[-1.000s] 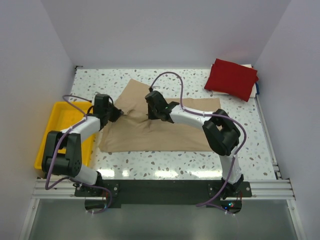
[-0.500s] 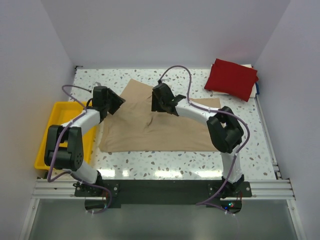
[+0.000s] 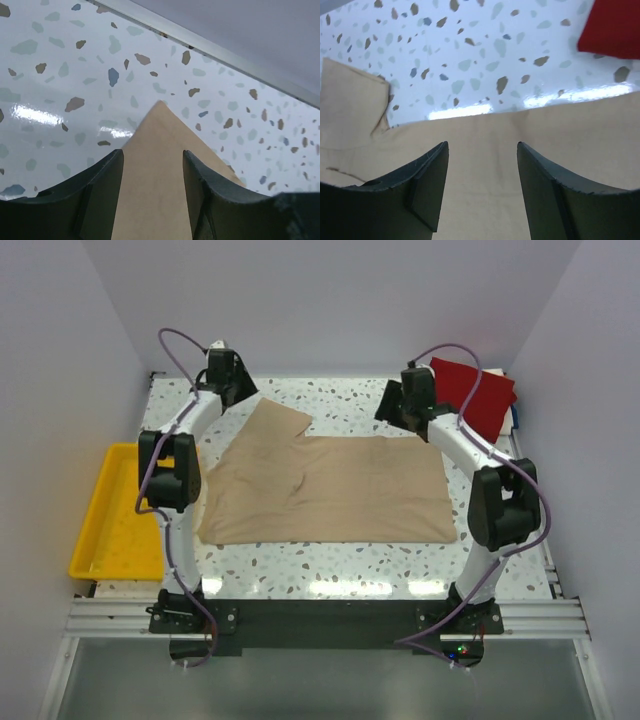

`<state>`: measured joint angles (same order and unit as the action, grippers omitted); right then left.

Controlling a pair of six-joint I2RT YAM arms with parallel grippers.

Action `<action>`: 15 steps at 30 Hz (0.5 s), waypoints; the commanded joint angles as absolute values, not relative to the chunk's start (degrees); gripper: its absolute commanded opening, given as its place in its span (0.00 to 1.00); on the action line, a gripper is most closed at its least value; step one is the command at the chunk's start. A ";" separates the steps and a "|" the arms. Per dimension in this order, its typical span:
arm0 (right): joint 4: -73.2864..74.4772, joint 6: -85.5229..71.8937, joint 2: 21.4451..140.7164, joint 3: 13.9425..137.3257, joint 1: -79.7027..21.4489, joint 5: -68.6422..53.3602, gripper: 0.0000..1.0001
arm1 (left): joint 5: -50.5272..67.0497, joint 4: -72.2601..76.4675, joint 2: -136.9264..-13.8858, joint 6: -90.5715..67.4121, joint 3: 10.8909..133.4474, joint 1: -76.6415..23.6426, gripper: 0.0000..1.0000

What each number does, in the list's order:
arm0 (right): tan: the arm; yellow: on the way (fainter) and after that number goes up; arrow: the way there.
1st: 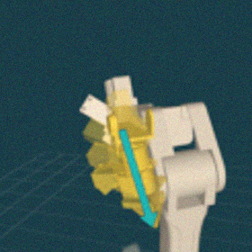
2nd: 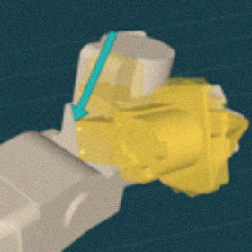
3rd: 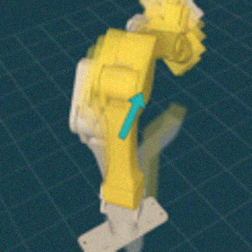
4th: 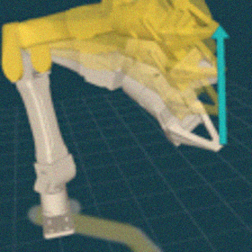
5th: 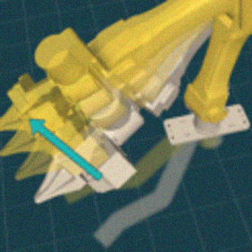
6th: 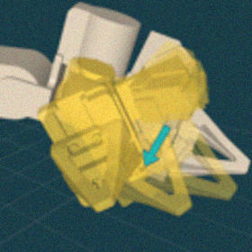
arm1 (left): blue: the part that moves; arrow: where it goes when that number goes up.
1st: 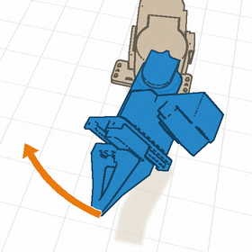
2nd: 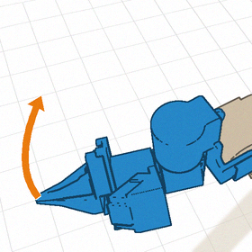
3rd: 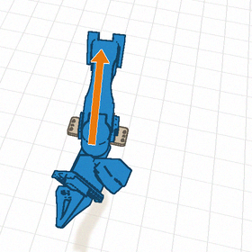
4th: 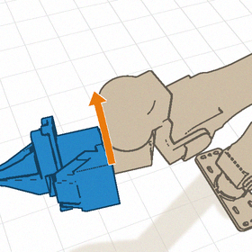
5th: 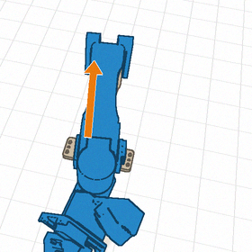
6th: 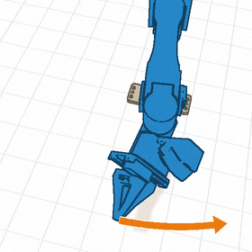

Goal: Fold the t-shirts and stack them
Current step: Fold the tshirt

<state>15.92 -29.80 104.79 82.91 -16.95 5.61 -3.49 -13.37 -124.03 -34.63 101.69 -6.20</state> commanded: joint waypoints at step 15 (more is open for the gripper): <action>9.58 -27.25 102.39 76.29 -5.72 -4.04 0.61 | -5.71 -17.75 -145.81 -19.86 123.92 -8.88 0.57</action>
<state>12.80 -27.79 104.71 77.14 -6.74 -2.22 -5.21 -18.31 -144.55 -21.65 121.43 -8.45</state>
